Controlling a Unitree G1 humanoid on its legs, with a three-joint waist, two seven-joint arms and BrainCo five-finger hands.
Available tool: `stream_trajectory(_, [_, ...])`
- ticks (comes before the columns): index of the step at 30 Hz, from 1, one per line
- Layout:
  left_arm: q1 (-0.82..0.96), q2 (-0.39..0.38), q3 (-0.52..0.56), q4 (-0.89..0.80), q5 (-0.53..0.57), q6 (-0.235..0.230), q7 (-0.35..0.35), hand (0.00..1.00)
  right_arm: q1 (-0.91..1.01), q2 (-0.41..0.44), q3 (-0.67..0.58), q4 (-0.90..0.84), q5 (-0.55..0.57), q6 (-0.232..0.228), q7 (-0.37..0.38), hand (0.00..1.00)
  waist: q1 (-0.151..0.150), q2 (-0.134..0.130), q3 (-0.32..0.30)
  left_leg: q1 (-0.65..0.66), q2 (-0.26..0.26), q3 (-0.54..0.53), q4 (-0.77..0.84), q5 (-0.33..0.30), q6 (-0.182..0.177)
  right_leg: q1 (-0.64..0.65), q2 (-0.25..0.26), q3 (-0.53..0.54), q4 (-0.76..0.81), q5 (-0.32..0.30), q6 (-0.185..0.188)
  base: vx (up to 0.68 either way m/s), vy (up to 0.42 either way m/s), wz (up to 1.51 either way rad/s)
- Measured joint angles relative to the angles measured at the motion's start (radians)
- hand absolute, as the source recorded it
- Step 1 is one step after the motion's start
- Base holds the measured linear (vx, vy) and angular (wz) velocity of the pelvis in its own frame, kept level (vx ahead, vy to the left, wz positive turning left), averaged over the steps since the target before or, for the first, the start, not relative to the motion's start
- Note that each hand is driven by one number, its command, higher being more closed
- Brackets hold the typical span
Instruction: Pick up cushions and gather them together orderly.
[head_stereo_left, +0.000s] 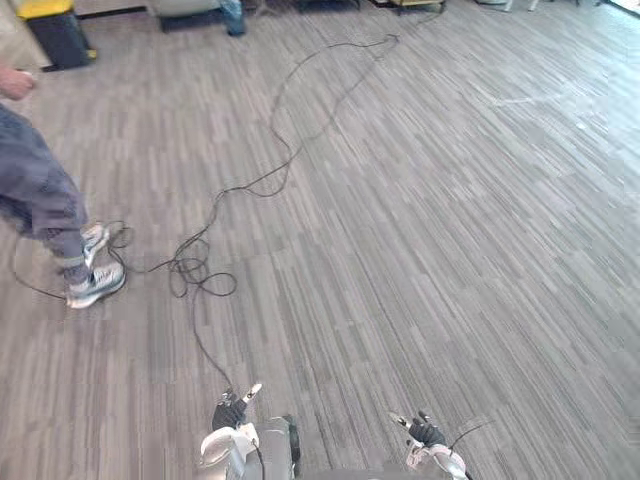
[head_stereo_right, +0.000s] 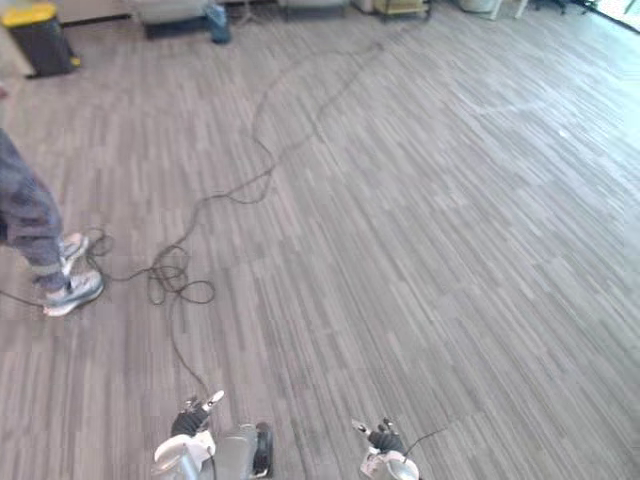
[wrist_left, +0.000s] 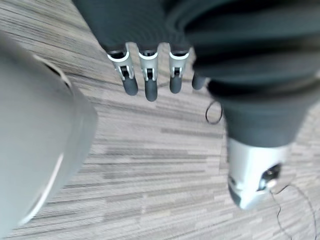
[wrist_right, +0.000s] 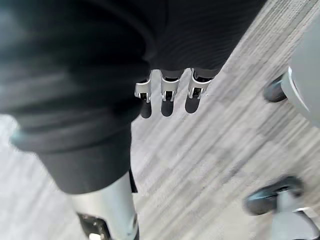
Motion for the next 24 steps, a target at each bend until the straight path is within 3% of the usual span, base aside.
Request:
stream_trajectory(1, [-0.010, 0.003, -0.007, 0.026, 0.000, 0.002, 0.002, 0.00, 0.002, -0.001, 0.011, -0.010, -0.001, -0.004, 0.007, 0.00, -0.002, 0.016, 0.010, 0.108, 0.003, 0.033, -0.067, -0.020, 0.019, -0.134, 0.025, -0.034, 0.289, 0.008, 0.040, 0.43, 0.143, -1.80])
stream_trajectory(2, [-0.017, 0.003, -0.013, 0.041, 0.000, 0.004, 0.003, 0.00, 0.008, -0.001, 0.010, -0.023, -0.001, -0.002, 0.007, 0.00, -0.007, 0.021, 0.012, 0.145, 0.004, 0.041, -0.092, -0.028, 0.018, -0.173, 0.029, -0.056, 0.356, -0.016, 0.022, 0.40, 0.119, -1.56])
stream_trajectory(4, [-0.060, 0.000, -0.057, 0.098, -0.001, 0.009, 0.004, 0.00, 0.010, -0.007, 0.003, -0.072, -0.001, -0.005, 0.006, 0.00, -0.024, 0.038, 0.017, 0.295, 0.005, 0.079, -0.221, -0.080, 0.001, -0.349, 0.043, -0.278, 0.457, -0.109, -0.062, 0.38, 0.128, -1.11])
stream_trajectory(7, [-0.128, -0.007, -0.054, 0.135, -0.001, 0.024, 0.001, 0.00, -0.001, -0.001, -0.027, -0.082, -0.001, -0.008, 0.009, 0.00, -0.040, 0.012, 0.035, 0.410, -0.010, 0.111, -0.285, -0.127, -0.019, -0.470, 0.028, -0.498, 0.337, -0.144, -0.086, 0.43, 0.108, -0.59])
stream_trajectory(8, [-0.130, -0.011, -0.054, 0.137, 0.000, 0.024, 0.000, 0.00, -0.001, -0.001, -0.034, -0.082, -0.001, -0.009, 0.008, 0.00, -0.044, 0.013, 0.036, 0.428, -0.010, 0.115, -0.297, -0.127, -0.019, -0.473, 0.031, -0.525, 0.292, -0.139, -0.093, 0.47, 0.044, -0.10])
stream_trajectory(10, [-0.127, -0.027, -0.057, 0.141, 0.001, 0.024, -0.003, 0.00, -0.002, -0.001, -0.067, -0.073, -0.001, -0.014, 0.006, 0.00, -0.069, 0.012, 0.042, 0.504, -0.030, 0.093, -0.345, -0.126, -0.019, -0.481, 0.043, -0.584, 0.030, -0.067, -0.120, 0.54, 0.010, 0.26])
stream_trajectory(11, [-0.124, -0.029, -0.057, 0.141, 0.003, 0.024, -0.004, 0.00, -0.001, -0.001, -0.069, -0.072, -0.001, -0.014, 0.006, 0.00, -0.069, 0.008, 0.042, 0.516, -0.040, 0.088, -0.350, -0.126, -0.019, -0.477, 0.041, -0.580, -0.007, -0.045, -0.122, 0.66, -0.066, 0.40])
stream_trajectory(12, [-0.106, -0.041, -0.056, 0.142, 0.008, 0.025, -0.011, 0.00, 0.007, -0.006, -0.074, -0.068, -0.001, -0.013, 0.006, 0.00, -0.074, 0.006, 0.040, 0.558, -0.064, 0.060, -0.358, -0.126, -0.019, -0.467, 0.025, -0.573, -0.042, 0.036, -0.221, 0.48, -0.086, 0.23])
stream_trajectory(13, [-0.096, -0.048, -0.057, 0.151, 0.011, 0.027, -0.015, 0.00, 0.001, -0.024, -0.081, -0.067, -0.001, -0.012, 0.006, 0.00, -0.075, 0.027, 0.035, 0.571, -0.047, 0.042, -0.343, -0.124, -0.021, -0.463, 0.037, -0.575, -0.004, -0.005, -0.240, 0.70, -0.157, 0.17])
stream_trajectory(14, [-0.084, -0.050, -0.052, 0.150, 0.020, 0.029, -0.021, 0.00, -0.002, -0.033, -0.086, -0.067, -0.001, -0.011, 0.006, 0.00, -0.073, 0.061, 0.024, 0.545, -0.018, 0.017, -0.269, -0.111, -0.043, -0.450, 0.054, -0.585, 0.002, -0.049, -0.243, 0.59, -0.183, 0.01])
stream_trajectory(15, [-0.075, -0.043, -0.044, 0.147, 0.021, 0.028, -0.020, 0.00, -0.004, -0.039, -0.088, -0.067, -0.001, -0.012, 0.006, 0.00, -0.074, 0.085, 0.025, 0.475, 0.021, -0.033, -0.091, -0.075, -0.096, -0.421, 0.086, -0.581, -0.009, -0.075, -0.252, 0.58, -0.193, 0.00])
stream_trajectory(16, [-0.074, -0.042, -0.030, 0.146, 0.021, 0.028, -0.020, 0.00, -0.007, -0.041, -0.088, -0.066, -0.001, -0.012, 0.006, 0.00, -0.075, 0.094, 0.030, 0.422, 0.040, -0.069, 0.033, -0.030, -0.137, -0.395, 0.104, -0.578, -0.025, -0.086, -0.254, 0.59, -0.185, -0.19])
stream_trajectory(17, [-0.069, -0.044, -0.005, 0.140, 0.020, 0.030, -0.019, 0.00, -0.019, -0.043, -0.085, -0.061, 0.000, -0.011, 0.003, 0.00, -0.073, 0.108, 0.038, 0.305, 0.069, -0.146, 0.284, 0.068, -0.202, -0.335, 0.141, -0.563, -0.074, -0.092, -0.261, 0.58, -0.144, -0.58])
stream_trajectory(18, [-0.069, -0.038, 0.018, 0.115, 0.017, 0.030, -0.020, 0.00, -0.036, -0.035, -0.072, -0.034, 0.003, -0.009, -0.001, 0.00, -0.060, 0.103, 0.053, 0.200, 0.095, -0.152, 0.520, 0.063, -0.199, -0.253, 0.185, -0.522, -0.132, -0.097, -0.268, 0.58, -0.125, -0.83])
stream_trajectory(20, [-0.062, -0.029, 0.021, 0.078, 0.016, 0.026, -0.020, 0.00, -0.057, -0.018, -0.041, 0.007, 0.003, -0.002, -0.002, 0.00, -0.036, 0.078, 0.071, 0.085, 0.106, -0.130, 0.630, 0.013, -0.160, -0.125, 0.211, -0.451, -0.211, -0.099, -0.272, 0.54, -0.083, -1.09])
stream_trajectory(22, [-0.057, -0.027, 0.017, 0.048, 0.005, 0.020, -0.019, 0.00, -0.060, -0.007, -0.017, 0.017, 0.004, 0.002, -0.002, 0.00, -0.019, 0.060, 0.073, -0.030, 0.118, -0.083, 0.554, -0.025, -0.118, -0.028, 0.218, -0.380, -0.295, -0.102, -0.265, 0.46, -0.030, -1.15])
stream_trajectory(24, [-0.042, -0.042, 0.022, 0.013, -0.001, 0.012, -0.018, 0.00, -0.061, 0.000, -0.024, 0.017, 0.004, 0.010, -0.005, 0.00, -0.009, 0.076, 0.069, -0.130, 0.113, -0.059, 0.266, -0.053, -0.094, 0.081, 0.217, -0.271, -0.366, -0.119, -0.233, 0.57, 0.107, -1.18])
